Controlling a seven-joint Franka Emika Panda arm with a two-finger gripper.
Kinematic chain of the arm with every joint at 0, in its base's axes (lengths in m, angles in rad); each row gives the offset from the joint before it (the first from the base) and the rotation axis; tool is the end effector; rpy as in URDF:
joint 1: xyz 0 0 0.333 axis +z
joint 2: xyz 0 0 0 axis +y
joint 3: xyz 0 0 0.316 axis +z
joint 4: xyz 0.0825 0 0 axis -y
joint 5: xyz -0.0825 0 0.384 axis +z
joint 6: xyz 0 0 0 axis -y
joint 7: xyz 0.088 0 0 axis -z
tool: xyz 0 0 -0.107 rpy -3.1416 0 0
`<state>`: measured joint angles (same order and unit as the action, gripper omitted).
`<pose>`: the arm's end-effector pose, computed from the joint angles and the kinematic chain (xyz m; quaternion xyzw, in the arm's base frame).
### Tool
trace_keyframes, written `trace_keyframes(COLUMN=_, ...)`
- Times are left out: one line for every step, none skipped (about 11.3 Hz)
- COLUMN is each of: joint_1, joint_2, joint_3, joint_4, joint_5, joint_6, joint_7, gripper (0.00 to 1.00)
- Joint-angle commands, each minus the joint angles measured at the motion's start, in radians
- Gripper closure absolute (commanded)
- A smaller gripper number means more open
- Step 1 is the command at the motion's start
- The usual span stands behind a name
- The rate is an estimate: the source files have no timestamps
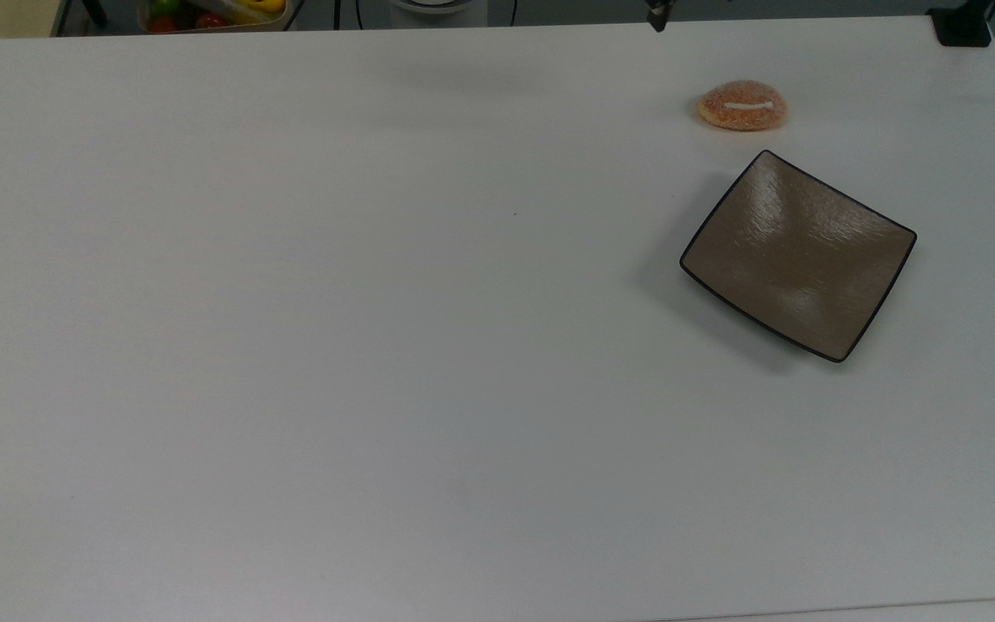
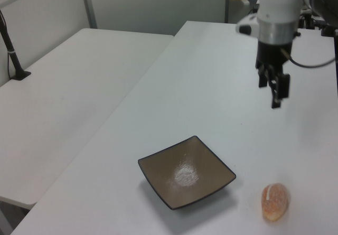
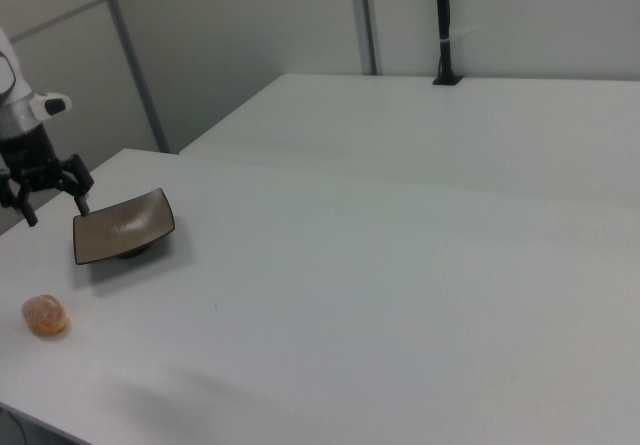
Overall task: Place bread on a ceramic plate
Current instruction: 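Move the open gripper across the table toward the bread roll, then lower the gripper down over the orange bread roll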
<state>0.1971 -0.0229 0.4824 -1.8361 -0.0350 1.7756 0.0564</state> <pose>0.4302 0.3462 0.5271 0.9503 0.3100 -0.0107 0.0281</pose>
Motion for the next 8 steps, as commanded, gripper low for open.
trace_keyframes(joint_1=0.031, joint_2=0.011, joint_3=0.019, joint_4=-0.101, joint_5=0.040, joint_6=0.089, joint_7=-0.247, gripper=0.00)
trace_keyframes(joint_1=0.038, joint_2=0.021, joint_3=0.027, joint_4=-0.120, joint_5=0.040, joint_6=0.120, joint_7=-0.309, gripper=0.00)
trace_keyframes(joint_1=0.038, joint_2=0.038, joint_3=0.042, joint_4=-0.124, joint_5=0.040, joint_6=0.143, joint_7=-0.370, gripper=0.00)
trace_keyframes(joint_1=0.036, joint_2=0.061, joint_3=0.056, joint_4=-0.126, joint_5=0.038, joint_6=0.165, joint_7=-0.426, gripper=0.00)
trace_keyframes(joint_1=0.038, joint_2=0.070, joint_3=0.065, joint_4=-0.130, joint_5=0.037, joint_6=0.198, joint_7=-0.464, gripper=0.00)
trace_keyframes(joint_1=0.042, joint_2=0.072, joint_3=0.079, joint_4=-0.153, joint_5=0.033, joint_6=0.221, joint_7=-0.486, gripper=0.00)
trace_keyframes(joint_1=0.042, joint_2=0.075, joint_3=0.096, joint_4=-0.170, joint_5=0.030, joint_6=0.257, joint_7=-0.504, gripper=0.00)
trace_keyframes(joint_1=0.044, joint_2=0.086, joint_3=0.110, joint_4=-0.195, joint_5=0.020, joint_6=0.290, joint_7=-0.517, gripper=0.00)
